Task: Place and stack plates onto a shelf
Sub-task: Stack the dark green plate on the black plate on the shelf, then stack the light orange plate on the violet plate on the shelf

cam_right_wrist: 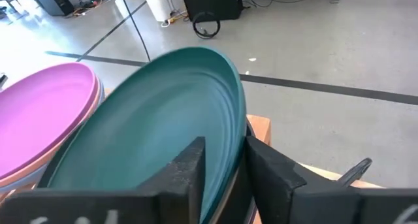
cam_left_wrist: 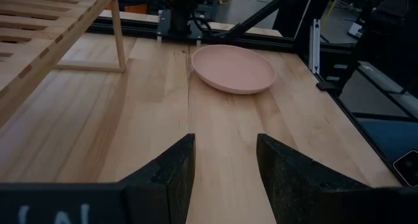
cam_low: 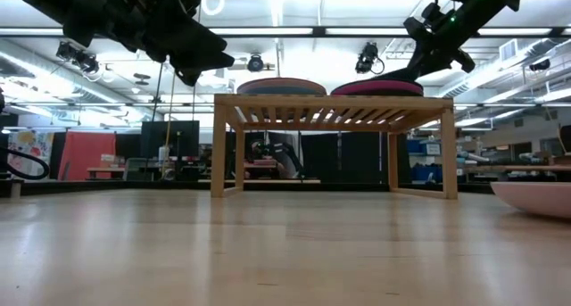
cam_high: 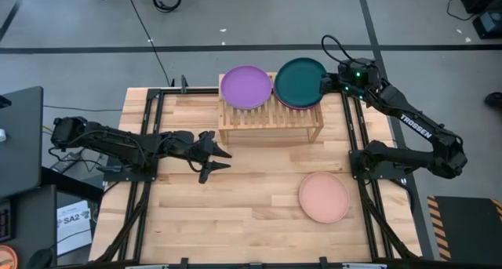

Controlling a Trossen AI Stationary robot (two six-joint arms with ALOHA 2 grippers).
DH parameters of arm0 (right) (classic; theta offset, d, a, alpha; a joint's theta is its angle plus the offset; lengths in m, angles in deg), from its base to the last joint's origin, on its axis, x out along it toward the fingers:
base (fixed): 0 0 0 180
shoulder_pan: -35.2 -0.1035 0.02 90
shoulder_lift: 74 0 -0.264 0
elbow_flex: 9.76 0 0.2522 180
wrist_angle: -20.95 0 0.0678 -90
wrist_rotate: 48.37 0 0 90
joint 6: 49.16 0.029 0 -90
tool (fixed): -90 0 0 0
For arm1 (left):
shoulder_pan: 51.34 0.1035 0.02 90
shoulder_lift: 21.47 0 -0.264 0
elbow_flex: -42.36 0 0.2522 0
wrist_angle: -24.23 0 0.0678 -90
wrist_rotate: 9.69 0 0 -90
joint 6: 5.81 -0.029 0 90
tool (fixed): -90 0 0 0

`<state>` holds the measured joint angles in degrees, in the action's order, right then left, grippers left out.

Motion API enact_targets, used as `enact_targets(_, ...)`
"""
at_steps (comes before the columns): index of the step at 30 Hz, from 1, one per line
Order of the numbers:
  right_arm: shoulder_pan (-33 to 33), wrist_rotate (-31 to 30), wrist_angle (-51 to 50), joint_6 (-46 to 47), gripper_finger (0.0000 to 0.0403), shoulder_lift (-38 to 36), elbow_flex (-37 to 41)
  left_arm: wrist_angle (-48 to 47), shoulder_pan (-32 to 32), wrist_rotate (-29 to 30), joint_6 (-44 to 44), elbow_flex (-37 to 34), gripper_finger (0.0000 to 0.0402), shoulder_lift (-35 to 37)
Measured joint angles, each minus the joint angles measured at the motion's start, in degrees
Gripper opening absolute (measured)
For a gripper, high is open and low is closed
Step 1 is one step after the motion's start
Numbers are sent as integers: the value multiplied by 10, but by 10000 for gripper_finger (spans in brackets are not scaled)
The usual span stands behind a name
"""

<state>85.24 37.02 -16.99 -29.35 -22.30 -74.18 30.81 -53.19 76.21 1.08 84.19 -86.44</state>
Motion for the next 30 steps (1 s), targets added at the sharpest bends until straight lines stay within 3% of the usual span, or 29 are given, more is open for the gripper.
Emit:
enact_targets(16, 0, 7, 3, -29, 215, 0, 0, 0, 0, 0, 0, 0, 169, 0)
enact_targets(30, -1, 151, 35, -34, 218, 0, 0, 0, 0, 0, 0, 0, 169, 0)
